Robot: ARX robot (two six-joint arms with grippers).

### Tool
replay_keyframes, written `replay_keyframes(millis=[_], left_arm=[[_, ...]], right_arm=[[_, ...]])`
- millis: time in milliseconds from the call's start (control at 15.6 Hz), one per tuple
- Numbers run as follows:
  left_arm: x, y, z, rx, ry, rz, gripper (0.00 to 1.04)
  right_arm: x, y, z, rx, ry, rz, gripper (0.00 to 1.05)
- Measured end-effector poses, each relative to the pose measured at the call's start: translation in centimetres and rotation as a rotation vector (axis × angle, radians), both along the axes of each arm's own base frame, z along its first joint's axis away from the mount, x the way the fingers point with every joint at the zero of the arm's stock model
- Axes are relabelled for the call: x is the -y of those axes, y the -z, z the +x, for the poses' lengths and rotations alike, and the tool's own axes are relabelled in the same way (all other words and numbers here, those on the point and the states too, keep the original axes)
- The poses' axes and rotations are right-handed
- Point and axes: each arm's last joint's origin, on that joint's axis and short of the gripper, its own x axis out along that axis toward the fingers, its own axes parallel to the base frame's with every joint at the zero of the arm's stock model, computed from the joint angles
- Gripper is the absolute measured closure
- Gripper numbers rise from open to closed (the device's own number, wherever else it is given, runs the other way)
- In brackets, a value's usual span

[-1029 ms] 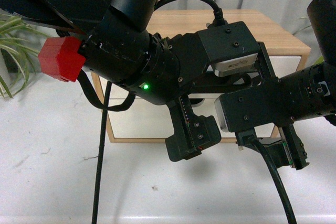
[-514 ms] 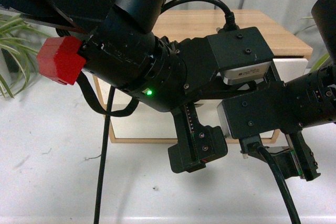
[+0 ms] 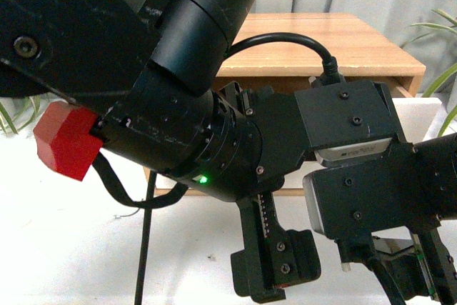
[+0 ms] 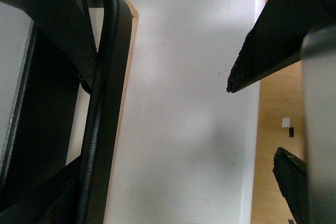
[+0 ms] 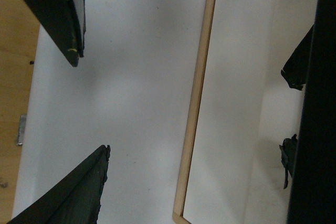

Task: Pull drawer

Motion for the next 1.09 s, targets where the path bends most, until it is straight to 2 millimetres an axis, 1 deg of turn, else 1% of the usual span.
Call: replay_keyframes(millis=[450,579,900,1093], left_arm=[[-0.4,0.3,-3.9,-0.035,0.025,-0.024,0.07],[-0.9,0.5,-5.5,-0.059,0.038,-0.032,0.07],[-1.5,0.2,-6.6,-0.078,0.042,-0.041,0.07],[-2.0,-0.3,-6.6,-0.105,0.024,-0.07,0.07]], right_arm=[[0.2,0.1,-4.1,-0.043,-0.01,-0.01,0.06],[0.3,0.1,-6.1,-0.078,-0.021,-0.003,0.06],[0.6,-0.3,-7.3,-0.084,-0.028,0.034,0.06],[1.2,-1.4,-7.5,-0.069,-0.014,0.043,0.06]])
